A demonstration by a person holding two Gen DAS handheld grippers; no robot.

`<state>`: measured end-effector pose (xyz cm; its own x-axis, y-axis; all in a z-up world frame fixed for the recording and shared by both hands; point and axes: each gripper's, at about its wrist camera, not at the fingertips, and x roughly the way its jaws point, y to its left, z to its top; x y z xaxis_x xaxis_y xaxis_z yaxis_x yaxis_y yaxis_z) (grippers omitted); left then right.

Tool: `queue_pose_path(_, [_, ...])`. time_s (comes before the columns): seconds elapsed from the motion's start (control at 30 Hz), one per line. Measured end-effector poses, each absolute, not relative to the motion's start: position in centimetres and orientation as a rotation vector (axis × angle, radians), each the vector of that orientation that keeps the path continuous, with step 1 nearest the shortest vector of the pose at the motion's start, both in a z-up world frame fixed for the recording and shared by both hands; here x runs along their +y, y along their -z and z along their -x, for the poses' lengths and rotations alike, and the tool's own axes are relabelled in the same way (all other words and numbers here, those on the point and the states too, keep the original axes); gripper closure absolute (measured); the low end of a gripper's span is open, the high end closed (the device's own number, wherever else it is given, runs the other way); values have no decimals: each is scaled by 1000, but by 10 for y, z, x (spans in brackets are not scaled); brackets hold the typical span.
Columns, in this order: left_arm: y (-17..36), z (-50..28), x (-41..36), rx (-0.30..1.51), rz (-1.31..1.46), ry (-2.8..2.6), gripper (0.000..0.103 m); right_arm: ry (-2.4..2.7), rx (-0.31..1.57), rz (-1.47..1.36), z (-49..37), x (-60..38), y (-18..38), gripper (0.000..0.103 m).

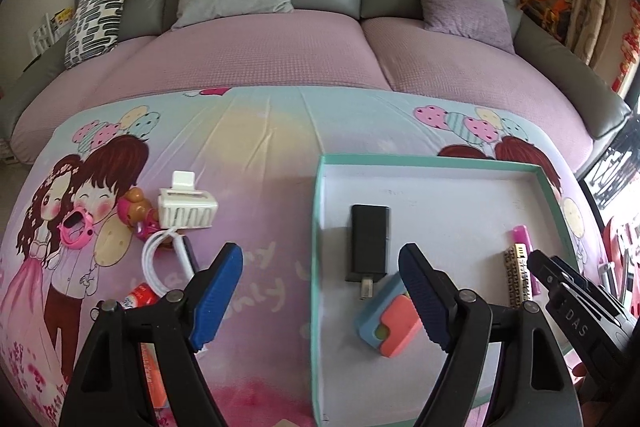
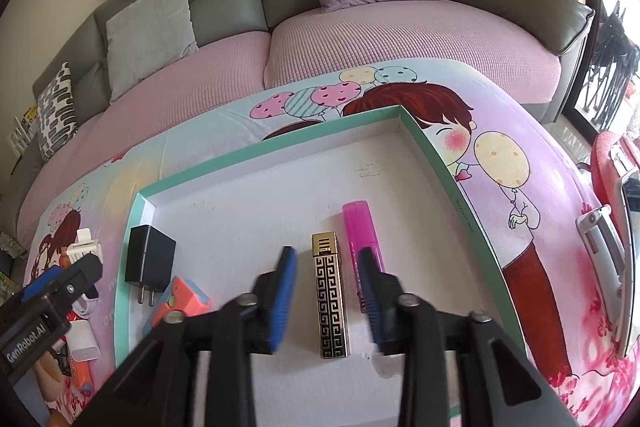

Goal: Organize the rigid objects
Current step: 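Lift both open tools away from the tray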

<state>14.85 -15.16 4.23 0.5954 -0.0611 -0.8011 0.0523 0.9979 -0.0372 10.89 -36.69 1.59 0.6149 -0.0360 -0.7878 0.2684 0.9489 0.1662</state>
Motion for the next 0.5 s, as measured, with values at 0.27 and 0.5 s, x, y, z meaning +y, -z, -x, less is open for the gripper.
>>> queue_pose_path(0.27, [-39,-153,-127,918,55,-27,14,171,896,-263,-112,-362,-14,31])
queue_pose_path(0.5, [-37,-153,-117,899,78,-66,6,170,877,-270,-113,-360,-14,3])
